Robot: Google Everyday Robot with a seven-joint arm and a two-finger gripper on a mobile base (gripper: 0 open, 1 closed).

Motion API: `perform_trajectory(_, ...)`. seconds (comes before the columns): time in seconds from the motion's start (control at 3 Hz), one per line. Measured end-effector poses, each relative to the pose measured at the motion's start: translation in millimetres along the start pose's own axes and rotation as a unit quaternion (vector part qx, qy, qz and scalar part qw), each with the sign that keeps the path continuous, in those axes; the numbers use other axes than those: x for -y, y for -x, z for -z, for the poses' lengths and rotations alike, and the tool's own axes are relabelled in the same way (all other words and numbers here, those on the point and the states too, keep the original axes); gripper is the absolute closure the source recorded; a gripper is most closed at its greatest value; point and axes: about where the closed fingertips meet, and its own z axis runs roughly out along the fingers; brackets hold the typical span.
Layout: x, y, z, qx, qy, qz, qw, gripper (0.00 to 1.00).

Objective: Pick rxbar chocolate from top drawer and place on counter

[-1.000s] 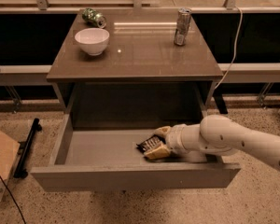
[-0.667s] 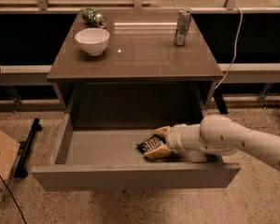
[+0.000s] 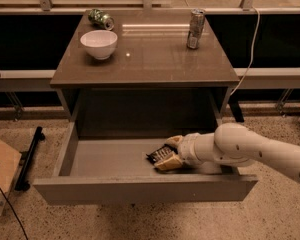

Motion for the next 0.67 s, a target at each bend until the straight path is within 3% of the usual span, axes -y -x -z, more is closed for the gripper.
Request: perform_trajectory(0.67, 0.0, 0.1, 0.1, 0.0, 0.0, 0.0, 1.0, 1.0)
